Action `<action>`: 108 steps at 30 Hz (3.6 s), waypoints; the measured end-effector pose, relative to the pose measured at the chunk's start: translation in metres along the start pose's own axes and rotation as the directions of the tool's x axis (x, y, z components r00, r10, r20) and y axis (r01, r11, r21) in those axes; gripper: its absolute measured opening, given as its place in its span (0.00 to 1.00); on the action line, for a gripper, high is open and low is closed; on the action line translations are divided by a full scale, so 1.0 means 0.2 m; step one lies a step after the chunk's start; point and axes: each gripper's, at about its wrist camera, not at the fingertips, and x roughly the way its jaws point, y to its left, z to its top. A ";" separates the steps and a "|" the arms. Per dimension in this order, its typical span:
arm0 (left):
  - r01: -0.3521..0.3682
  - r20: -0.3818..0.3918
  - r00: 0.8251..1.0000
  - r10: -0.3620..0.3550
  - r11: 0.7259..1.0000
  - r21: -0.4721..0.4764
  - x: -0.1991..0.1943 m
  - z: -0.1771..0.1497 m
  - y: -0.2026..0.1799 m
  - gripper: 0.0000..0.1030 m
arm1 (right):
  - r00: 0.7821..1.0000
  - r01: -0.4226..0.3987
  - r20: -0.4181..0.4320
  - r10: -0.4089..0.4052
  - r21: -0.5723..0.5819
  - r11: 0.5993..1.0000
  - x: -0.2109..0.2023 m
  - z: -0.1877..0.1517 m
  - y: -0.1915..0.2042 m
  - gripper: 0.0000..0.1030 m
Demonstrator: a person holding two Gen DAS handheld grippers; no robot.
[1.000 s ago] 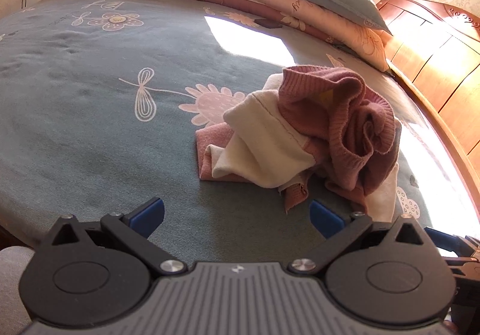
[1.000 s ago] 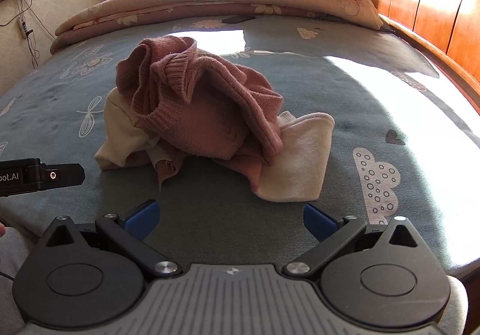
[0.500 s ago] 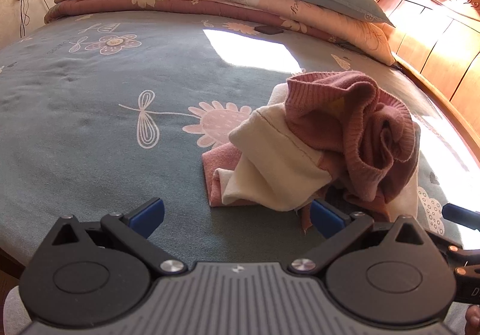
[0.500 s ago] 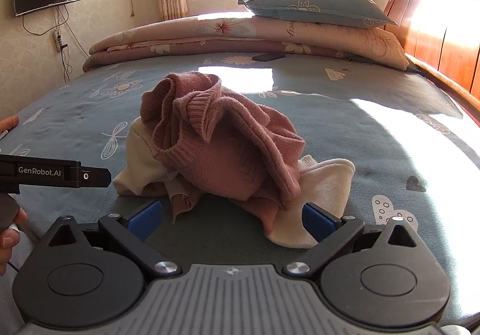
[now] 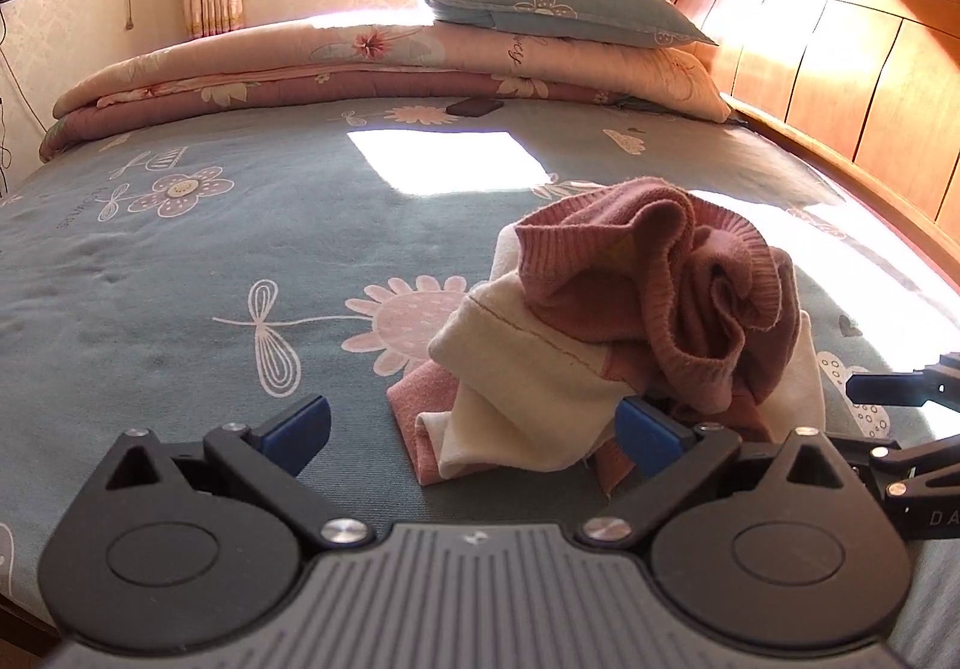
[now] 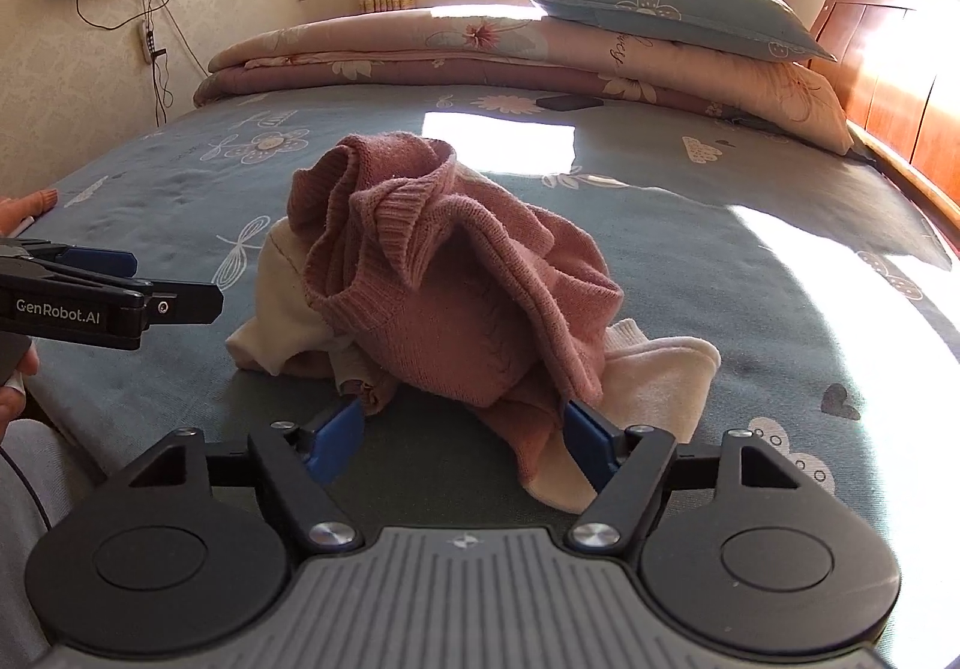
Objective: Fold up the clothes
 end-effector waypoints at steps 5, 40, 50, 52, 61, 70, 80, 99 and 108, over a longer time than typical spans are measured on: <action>0.005 0.009 1.000 -0.006 1.000 0.016 -0.09 -0.02 -0.02 0.97 | 1.000 0.013 0.020 -0.012 -0.009 1.000 -0.10 -0.03 0.03 0.75; 0.088 -0.043 0.996 -0.083 0.984 0.155 0.03 -0.01 -0.06 0.63 | 0.995 0.095 0.040 -0.087 -0.258 0.961 0.03 0.12 -0.05 0.58; 0.104 -0.062 0.994 -0.094 0.981 0.166 0.05 0.01 -0.05 0.60 | 1.000 0.017 0.005 -0.017 -0.328 0.944 0.24 0.25 -0.05 0.23; 0.108 -0.058 0.993 -0.100 0.980 0.168 0.05 0.02 -0.04 0.60 | 1.000 0.017 0.011 -0.014 -0.339 0.941 0.27 0.26 -0.04 0.23; 0.124 -0.055 0.992 -0.116 0.977 0.172 0.07 0.04 -0.03 0.60 | 0.999 0.043 0.020 -0.038 -0.308 0.950 0.28 0.29 -0.08 0.10; 0.139 -0.044 0.990 -0.133 0.969 0.205 0.08 0.05 -0.07 0.60 | 0.989 0.142 0.062 -0.133 -0.175 0.974 0.06 0.27 -0.36 0.10; 0.164 -0.029 0.986 -0.163 0.943 0.289 0.06 0.05 -0.16 0.59 | 0.978 0.205 -0.006 -0.207 -0.124 0.971 -0.01 0.14 -0.52 0.10; 0.217 0.083 0.952 -0.295 0.841 0.495 0.17 0.17 -0.27 0.56 | 0.989 0.121 -0.052 -0.135 -0.211 0.970 -0.03 0.03 -0.39 0.24; 0.236 0.077 0.945 -0.319 0.824 0.515 0.15 0.15 -0.28 0.54 | 0.993 0.117 0.024 -0.116 -0.375 0.920 -0.01 0.04 -0.25 0.38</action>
